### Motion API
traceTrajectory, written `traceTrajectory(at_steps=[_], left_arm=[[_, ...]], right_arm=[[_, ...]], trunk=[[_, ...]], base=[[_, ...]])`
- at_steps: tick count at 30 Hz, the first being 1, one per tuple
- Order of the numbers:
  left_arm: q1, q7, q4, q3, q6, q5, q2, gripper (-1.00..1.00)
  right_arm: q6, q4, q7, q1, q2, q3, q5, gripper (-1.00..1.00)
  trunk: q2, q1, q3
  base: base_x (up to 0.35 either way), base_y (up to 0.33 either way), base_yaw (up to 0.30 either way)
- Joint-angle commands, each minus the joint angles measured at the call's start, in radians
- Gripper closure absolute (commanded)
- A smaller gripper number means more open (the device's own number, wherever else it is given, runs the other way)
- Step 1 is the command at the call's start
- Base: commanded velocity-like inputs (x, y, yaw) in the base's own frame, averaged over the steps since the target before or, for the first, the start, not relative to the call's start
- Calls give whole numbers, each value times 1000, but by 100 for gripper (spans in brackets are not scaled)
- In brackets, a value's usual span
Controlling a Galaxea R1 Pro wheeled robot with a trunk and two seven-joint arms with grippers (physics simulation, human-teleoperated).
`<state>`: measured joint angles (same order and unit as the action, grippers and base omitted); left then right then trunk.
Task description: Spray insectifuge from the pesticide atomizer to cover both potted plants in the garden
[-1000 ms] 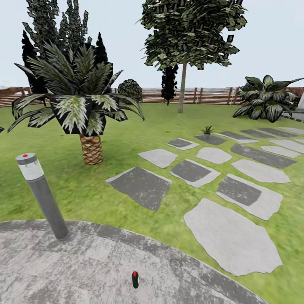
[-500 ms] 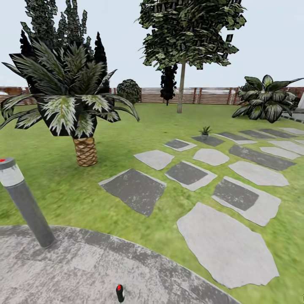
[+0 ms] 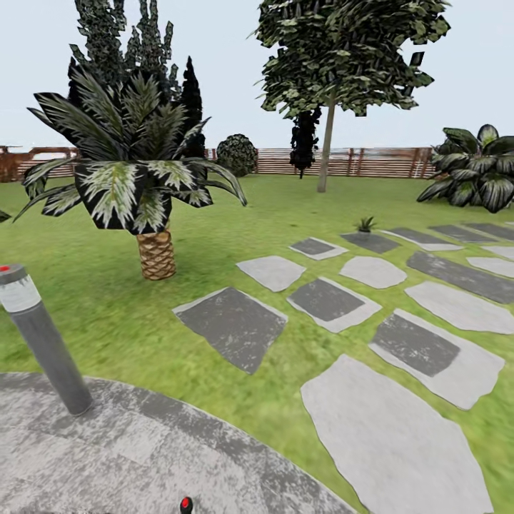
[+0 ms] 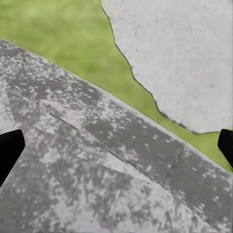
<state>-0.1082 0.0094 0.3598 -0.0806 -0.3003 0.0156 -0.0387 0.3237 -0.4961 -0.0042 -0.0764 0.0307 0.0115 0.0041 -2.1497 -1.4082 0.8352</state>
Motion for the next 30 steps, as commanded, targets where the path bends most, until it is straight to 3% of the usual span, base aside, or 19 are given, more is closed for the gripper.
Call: traceTrajectory(at_steps=[1, 30], left_arm=[[-1, 1, -1, -2, -3, 2, 0, -100], [-1, 1, -1, -2, -4, 1, 0, -100]], right_arm=[[3, 1, 0, 0, 0, 1, 0, -100], [3, 2, 0, 0, 0, 1, 0, -100]], trunk=[[0, 0, 1], [0, 0, 1]], base=[[159, -244, 272], [119, -258, 274]])
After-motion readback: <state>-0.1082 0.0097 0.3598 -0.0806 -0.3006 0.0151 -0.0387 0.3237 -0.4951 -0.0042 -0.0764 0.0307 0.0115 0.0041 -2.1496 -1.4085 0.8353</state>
